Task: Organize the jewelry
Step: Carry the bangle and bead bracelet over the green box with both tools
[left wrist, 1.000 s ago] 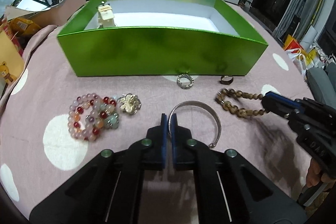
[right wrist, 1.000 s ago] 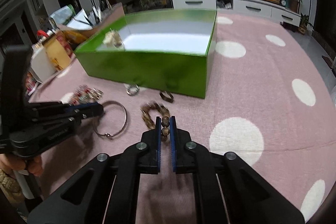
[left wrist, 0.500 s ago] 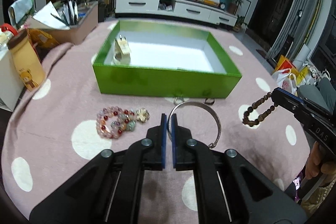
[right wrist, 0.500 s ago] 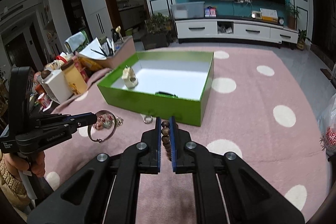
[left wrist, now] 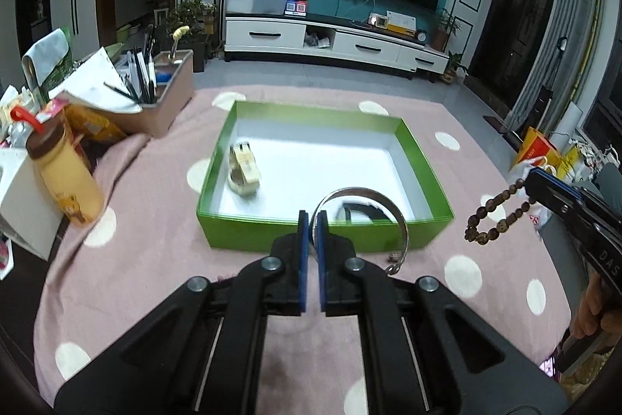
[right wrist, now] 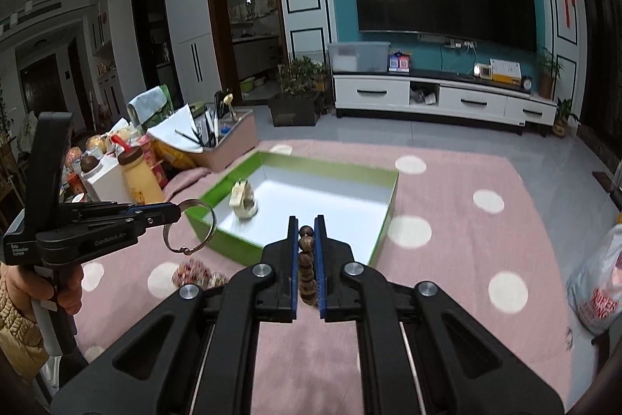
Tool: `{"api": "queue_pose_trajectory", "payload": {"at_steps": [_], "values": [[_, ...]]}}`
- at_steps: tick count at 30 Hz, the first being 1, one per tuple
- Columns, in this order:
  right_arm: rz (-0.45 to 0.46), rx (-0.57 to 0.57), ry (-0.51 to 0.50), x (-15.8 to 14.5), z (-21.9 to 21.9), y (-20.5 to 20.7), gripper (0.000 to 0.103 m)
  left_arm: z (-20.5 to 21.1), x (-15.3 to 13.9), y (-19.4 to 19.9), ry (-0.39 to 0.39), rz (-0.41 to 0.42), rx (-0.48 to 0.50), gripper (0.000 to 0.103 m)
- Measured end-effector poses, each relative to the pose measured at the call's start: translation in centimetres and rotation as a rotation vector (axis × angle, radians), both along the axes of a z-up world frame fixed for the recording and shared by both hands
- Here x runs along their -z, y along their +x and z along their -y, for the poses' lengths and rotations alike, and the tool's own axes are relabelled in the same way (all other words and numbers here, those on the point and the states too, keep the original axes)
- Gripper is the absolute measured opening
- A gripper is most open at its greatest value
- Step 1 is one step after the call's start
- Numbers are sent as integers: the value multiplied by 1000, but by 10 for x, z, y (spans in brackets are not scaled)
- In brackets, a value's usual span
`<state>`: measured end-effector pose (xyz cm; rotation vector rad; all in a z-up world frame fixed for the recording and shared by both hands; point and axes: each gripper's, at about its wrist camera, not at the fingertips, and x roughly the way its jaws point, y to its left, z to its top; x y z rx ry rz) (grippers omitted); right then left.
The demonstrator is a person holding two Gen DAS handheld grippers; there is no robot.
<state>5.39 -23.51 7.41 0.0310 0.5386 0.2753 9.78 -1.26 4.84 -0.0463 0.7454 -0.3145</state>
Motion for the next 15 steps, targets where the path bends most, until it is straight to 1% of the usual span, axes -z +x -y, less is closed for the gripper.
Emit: {"api": "queue_pose_trajectory", "payload": {"at_steps": [4,8,12,15], "values": [[9,1,-5,-6,0,19,7,3,-8,28,12,2,-18,3],[-5,4,-3,-4,2,40,7,4,-7,52,21,-11,-36,4],[-35,14,-3,2,3,62,7,6,1,75,36,-34,-50,5],[-64,18,0,11,4,79,7,9,12,96,56,-58,-64,5]]}}
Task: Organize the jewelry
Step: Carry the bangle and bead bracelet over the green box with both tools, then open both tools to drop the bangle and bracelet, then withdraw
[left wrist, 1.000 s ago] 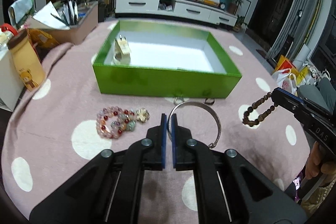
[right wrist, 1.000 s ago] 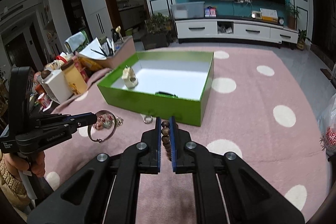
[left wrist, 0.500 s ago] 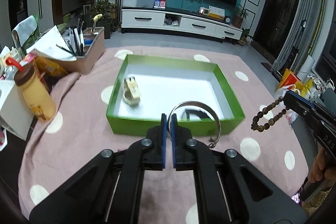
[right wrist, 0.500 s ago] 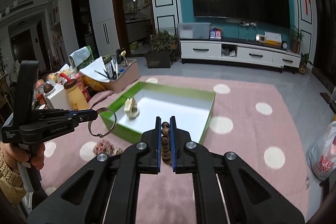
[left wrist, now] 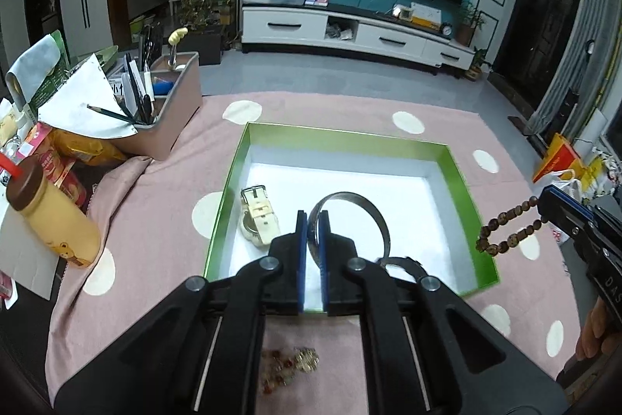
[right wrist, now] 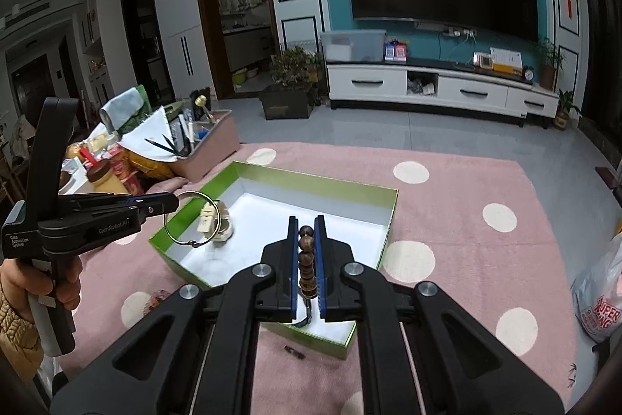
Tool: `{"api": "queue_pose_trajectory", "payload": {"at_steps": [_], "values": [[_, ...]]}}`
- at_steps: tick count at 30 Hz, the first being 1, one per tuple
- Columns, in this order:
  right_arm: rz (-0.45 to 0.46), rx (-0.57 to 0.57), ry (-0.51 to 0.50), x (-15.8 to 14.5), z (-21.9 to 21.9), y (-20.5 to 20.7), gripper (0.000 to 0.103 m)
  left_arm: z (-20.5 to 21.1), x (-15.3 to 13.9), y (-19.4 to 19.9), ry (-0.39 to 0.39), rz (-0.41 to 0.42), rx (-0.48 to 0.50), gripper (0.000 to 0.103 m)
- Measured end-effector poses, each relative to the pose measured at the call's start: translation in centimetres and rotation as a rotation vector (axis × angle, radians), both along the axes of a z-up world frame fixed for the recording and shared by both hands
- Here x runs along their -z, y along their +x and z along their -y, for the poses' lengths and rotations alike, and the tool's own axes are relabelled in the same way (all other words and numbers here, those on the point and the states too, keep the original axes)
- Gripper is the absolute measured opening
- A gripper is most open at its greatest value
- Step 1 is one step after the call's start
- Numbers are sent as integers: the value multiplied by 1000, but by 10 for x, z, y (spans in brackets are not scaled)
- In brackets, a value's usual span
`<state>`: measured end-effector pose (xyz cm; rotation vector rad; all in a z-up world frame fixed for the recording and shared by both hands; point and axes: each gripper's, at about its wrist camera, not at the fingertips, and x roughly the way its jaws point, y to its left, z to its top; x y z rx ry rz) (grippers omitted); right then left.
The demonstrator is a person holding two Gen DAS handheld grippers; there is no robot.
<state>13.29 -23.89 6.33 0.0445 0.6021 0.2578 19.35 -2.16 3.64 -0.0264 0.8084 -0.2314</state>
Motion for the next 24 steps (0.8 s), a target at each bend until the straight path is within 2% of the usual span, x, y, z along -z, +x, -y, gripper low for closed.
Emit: {"api": "queue_pose_trajectory", "payload": {"at_steps": [13,14,15,16,17,24], "values": [[-107,1,-34,43,-11,56,9,23,46,47,114,-68,-13,6],[-112,5,-42,45,-13,59,15,25,48,47,125,-69,-12,8],[-122,9,-45,47,-13,62,21,26,50,48,134,-73,-10,22],[-125,16,-44,49,-13,62,33,26,51,49,141,-73,-12,32],[-122,21,-40,49,-12,62,37,26,51,48,143,-65,-11,43],[-106,42,12,45,6,42,37,20,38,33,146,-18,-9,46]]}}
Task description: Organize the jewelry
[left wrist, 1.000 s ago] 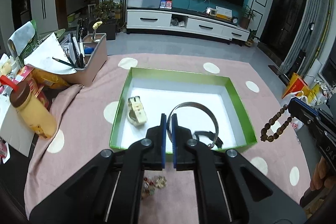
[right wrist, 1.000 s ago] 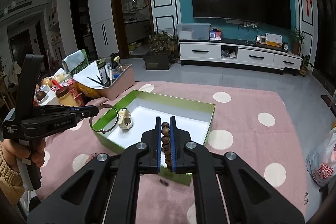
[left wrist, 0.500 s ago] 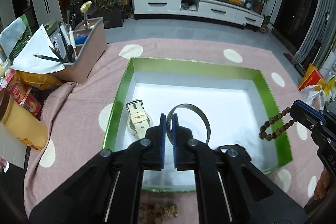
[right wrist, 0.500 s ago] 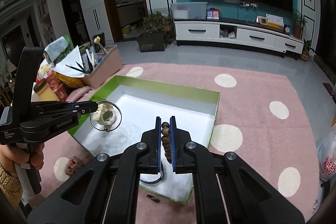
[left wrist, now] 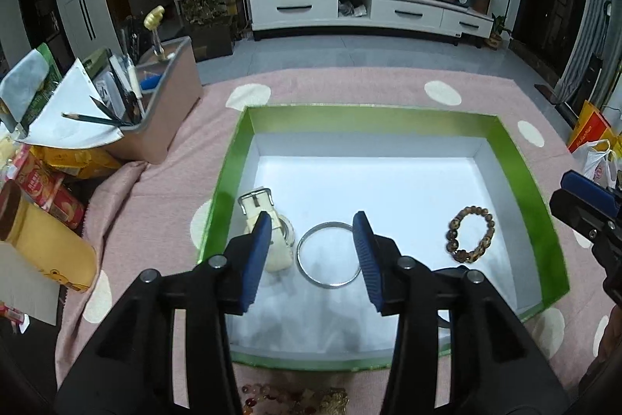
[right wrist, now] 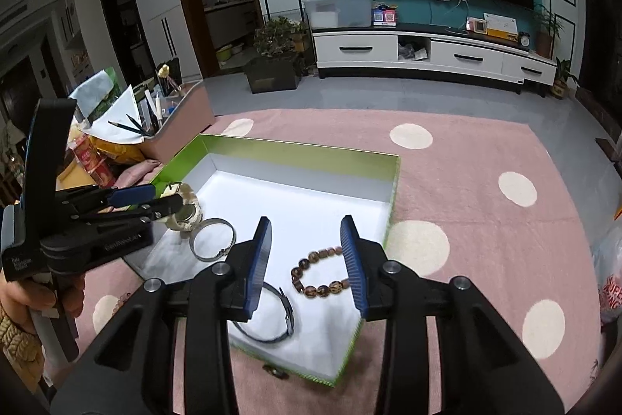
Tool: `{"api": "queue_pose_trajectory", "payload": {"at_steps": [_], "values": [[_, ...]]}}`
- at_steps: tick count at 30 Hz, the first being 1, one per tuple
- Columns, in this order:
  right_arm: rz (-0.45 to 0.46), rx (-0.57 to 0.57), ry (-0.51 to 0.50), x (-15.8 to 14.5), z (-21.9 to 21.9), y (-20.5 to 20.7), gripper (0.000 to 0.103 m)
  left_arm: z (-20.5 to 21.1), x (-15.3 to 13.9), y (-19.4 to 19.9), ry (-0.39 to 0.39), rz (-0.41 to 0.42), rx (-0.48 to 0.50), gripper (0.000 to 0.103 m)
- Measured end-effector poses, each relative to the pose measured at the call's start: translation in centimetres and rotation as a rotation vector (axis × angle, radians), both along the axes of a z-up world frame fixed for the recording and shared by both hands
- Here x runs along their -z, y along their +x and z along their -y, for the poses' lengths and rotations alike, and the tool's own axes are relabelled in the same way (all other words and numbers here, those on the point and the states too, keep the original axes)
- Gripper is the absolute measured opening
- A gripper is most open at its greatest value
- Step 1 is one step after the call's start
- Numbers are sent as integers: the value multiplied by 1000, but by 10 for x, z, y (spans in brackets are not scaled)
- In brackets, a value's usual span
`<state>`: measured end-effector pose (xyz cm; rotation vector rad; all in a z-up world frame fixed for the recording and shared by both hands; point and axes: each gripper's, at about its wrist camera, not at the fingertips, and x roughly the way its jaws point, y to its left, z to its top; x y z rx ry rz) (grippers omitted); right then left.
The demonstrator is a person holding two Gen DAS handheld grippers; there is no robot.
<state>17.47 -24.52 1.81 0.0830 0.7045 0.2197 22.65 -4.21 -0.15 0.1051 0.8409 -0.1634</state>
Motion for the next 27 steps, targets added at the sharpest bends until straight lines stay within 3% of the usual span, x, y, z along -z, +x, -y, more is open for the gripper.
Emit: {"api": "queue_pose_trajectory", "payload": {"at_steps": [8,15,21,27], "values": [[30,8,40,-12,19,-44,37,0,-21,-42,-9,65,36,60],[23,-19,48,-6,19,-86,38,-1,-19,-88,-41,54,73,72],[-47,-57,54,22,7,-115,39,-10,0,-137,-93,15,73,75],[-133,-68,61,58,-2,-130,39,-22,37,-175,-137,-86,55,76]]}}
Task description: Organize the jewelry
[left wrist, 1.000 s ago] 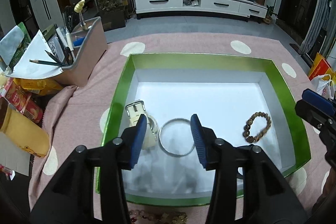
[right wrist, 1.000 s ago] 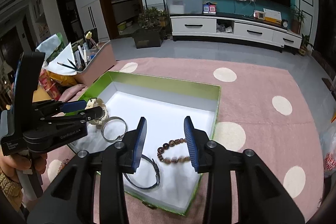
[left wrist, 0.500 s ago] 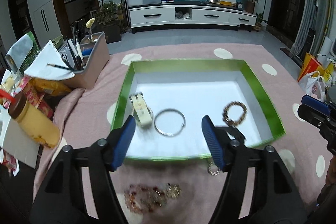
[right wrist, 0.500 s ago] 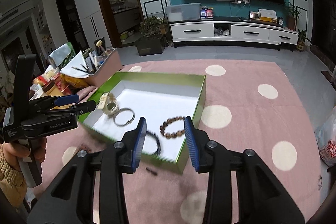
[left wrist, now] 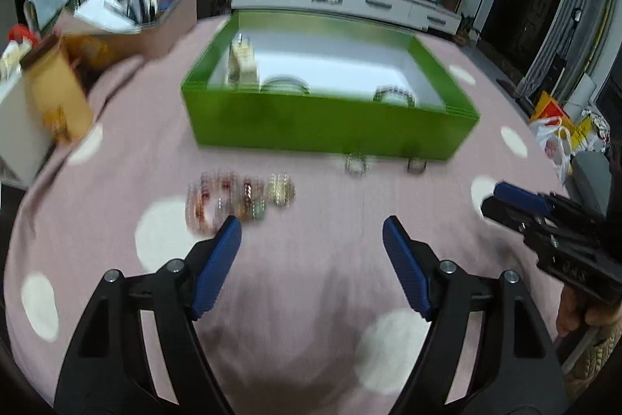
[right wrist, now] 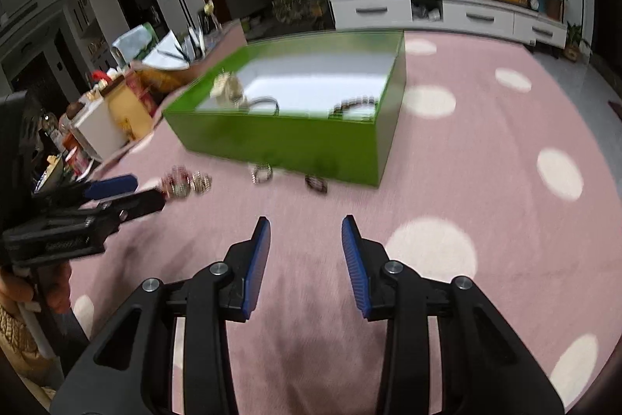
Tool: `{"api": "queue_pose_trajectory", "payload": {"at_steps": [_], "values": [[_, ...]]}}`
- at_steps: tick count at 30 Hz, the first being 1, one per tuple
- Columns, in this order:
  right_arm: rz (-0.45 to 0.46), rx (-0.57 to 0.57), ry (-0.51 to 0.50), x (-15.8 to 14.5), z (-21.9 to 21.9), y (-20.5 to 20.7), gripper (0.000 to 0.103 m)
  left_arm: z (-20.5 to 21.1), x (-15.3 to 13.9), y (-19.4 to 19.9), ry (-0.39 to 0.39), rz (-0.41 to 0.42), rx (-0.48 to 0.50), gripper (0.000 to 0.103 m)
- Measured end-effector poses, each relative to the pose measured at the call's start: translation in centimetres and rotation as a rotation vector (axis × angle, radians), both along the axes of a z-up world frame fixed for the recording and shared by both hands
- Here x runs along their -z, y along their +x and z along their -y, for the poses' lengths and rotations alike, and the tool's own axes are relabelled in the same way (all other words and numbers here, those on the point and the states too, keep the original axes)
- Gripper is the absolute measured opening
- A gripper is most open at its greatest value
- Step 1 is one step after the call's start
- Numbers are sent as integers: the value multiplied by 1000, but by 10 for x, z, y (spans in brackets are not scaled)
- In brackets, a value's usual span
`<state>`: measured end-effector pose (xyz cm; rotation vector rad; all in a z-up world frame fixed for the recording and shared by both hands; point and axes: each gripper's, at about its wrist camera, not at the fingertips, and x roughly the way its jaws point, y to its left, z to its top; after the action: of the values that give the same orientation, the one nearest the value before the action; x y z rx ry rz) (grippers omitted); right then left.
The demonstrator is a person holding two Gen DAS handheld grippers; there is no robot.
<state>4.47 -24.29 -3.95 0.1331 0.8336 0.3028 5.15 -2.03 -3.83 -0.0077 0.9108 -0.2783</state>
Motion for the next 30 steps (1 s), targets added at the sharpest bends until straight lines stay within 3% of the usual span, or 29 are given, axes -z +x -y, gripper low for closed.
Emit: {"api": "queue_pose_trajectory", "payload": {"at_steps": [10,18,24,28,30], "values": [[-8,-17,-82,18,-16,25,38,-6,9,-4,-8,-29,-5,77],[-32,-52,-87,29,-18,58,37,1,11,6,-11,-31,21,77],[-35,-95,-107,32,-28,74,30,3,11,13,-17,-26,29,77],[-37,-125,-127,34,-36,77,6,4,11,17,-19,-26,30,77],[-29,-126,-145,36,-38,75,4,4,11,17,-19,-27,30,77]]}}
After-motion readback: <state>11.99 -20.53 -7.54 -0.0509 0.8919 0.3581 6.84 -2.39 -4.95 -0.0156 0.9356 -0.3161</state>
